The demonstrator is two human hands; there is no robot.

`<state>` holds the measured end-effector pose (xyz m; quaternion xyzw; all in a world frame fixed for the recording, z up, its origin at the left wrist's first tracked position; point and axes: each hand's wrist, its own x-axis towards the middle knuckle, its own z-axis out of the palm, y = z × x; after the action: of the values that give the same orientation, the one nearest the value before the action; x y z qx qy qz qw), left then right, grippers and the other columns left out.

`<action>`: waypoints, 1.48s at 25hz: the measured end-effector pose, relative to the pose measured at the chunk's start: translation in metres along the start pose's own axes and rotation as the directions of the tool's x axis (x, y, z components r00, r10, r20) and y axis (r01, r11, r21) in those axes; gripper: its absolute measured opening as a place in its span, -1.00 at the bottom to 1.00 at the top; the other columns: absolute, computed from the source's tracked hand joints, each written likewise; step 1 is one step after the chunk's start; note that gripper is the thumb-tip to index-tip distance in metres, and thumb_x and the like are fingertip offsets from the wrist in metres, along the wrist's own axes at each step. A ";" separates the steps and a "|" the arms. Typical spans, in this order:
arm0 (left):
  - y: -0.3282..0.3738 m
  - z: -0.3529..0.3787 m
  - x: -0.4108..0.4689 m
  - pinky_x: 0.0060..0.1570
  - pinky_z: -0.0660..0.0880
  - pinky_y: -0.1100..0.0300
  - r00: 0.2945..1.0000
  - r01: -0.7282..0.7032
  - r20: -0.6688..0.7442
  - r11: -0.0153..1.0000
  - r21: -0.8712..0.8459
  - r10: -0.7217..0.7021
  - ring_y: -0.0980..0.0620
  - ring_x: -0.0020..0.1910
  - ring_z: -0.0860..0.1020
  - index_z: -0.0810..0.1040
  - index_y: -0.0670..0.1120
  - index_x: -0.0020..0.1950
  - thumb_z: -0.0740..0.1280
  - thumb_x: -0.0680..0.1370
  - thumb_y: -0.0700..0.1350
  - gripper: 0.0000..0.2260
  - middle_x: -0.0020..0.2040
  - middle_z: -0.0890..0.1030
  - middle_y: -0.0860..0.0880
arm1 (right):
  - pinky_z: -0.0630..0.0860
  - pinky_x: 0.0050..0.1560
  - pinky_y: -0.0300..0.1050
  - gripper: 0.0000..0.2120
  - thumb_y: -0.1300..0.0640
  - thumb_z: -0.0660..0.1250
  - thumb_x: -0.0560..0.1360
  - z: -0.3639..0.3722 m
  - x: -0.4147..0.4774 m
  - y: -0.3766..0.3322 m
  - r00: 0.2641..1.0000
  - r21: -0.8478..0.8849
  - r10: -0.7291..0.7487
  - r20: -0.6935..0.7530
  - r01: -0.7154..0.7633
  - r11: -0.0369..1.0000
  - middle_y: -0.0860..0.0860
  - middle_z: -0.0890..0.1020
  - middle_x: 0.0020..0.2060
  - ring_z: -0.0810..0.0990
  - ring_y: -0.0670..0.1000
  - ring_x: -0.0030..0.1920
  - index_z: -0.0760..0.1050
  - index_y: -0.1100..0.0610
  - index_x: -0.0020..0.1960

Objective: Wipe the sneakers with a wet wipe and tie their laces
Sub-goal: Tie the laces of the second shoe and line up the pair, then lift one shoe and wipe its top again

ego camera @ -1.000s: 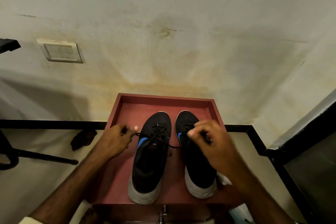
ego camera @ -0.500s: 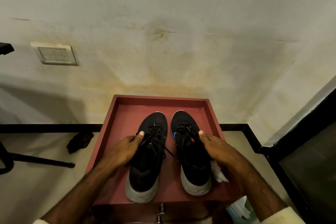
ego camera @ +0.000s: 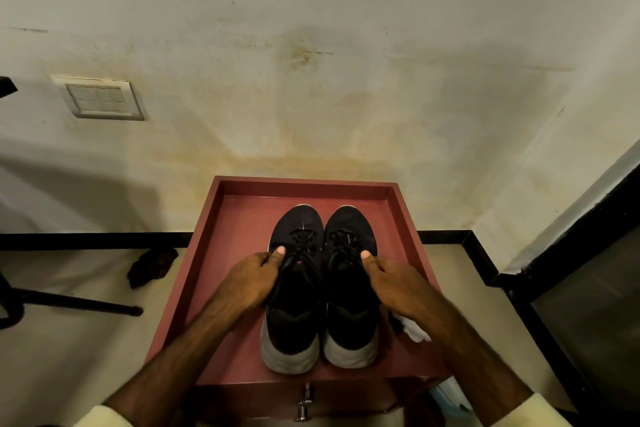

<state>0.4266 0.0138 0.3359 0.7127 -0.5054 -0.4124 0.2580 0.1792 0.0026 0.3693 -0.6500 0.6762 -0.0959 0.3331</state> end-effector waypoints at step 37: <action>0.075 0.038 -0.040 0.16 0.64 0.06 0.627 -0.715 -0.053 0.602 0.355 0.777 0.01 0.38 0.53 0.46 0.29 0.43 0.44 0.36 -0.47 -0.16 0.57 0.36 0.17 | 0.67 0.15 -0.20 -0.82 0.23 0.43 0.60 -0.070 -0.019 0.007 0.723 0.477 -0.146 -0.675 0.578 0.662 -0.04 0.74 0.12 0.74 -0.12 0.13 0.67 0.09 0.19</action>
<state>0.3500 0.0265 0.3879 0.5026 -0.7849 -0.1095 0.3454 0.1316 0.0001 0.4248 -0.5537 0.5116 -0.5905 0.2881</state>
